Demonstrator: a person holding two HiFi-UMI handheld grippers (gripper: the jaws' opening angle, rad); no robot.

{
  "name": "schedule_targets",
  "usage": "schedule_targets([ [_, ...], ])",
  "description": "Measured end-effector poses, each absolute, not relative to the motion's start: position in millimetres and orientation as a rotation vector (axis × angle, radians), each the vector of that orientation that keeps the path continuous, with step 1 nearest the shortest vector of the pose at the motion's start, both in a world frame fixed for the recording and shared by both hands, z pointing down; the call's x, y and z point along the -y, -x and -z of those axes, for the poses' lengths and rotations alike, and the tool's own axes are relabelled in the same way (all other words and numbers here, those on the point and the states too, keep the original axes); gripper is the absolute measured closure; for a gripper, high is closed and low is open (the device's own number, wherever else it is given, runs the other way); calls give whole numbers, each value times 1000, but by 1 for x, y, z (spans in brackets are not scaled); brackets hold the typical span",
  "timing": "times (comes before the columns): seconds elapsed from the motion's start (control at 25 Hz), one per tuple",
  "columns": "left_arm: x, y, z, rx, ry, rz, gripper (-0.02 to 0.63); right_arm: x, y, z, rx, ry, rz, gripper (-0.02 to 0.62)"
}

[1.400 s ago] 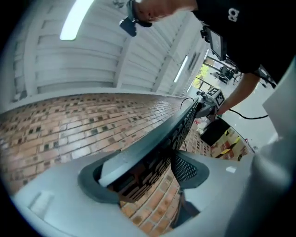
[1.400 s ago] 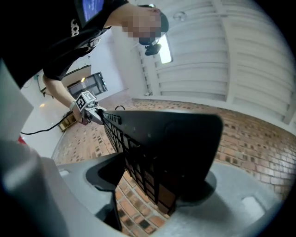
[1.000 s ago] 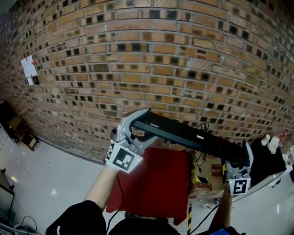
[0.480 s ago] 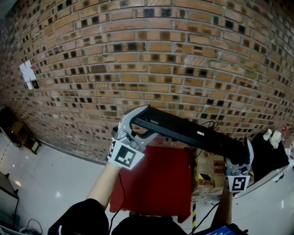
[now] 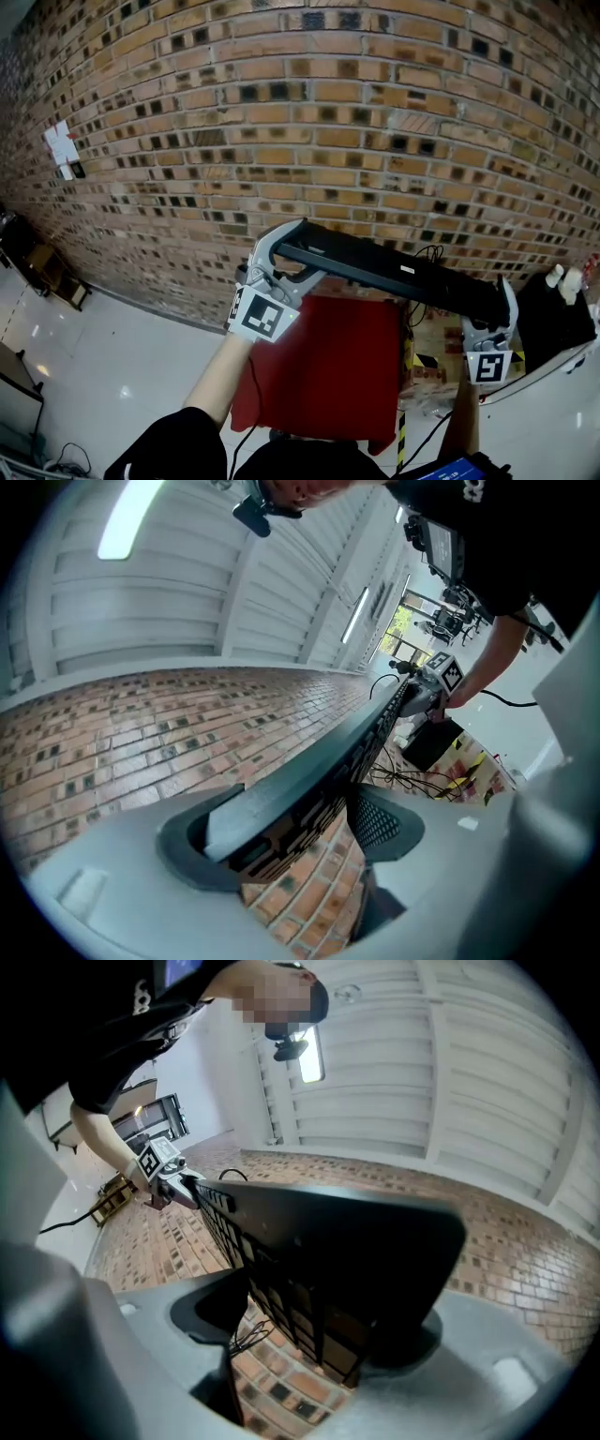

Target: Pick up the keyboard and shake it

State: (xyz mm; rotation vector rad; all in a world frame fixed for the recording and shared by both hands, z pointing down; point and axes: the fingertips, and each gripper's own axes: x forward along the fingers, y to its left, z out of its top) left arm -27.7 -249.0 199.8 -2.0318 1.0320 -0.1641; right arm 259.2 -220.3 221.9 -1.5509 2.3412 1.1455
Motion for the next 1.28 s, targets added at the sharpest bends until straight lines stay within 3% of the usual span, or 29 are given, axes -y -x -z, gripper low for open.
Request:
schedule_targets([
  [0.16, 248, 50, -208, -1091, 2039, 156, 261, 227, -236, -208, -2404, 1494, -1131, 249],
  [0.4, 220, 107, -207, -1240, 1981, -30, 262, 207, -193, -174, -2390, 1468, -1482, 253],
  [0.76, 197, 178, -212, -1381, 1905, -81, 262, 205, -117, -151, -2392, 1263, -1705, 267],
  [0.96, 211, 203, -233, -1441, 1911, 23, 261, 237, -97, -170, -2508, 1278, -1585, 272],
  [1.16, 200, 217, -233, -1472, 1894, -46, 259, 225, -80, -167, -2458, 1206, -1676, 272],
  [1.28, 216, 219, -246, -1462, 1908, 14, 256, 248, -78, -184, -2549, 1245, -1535, 272],
])
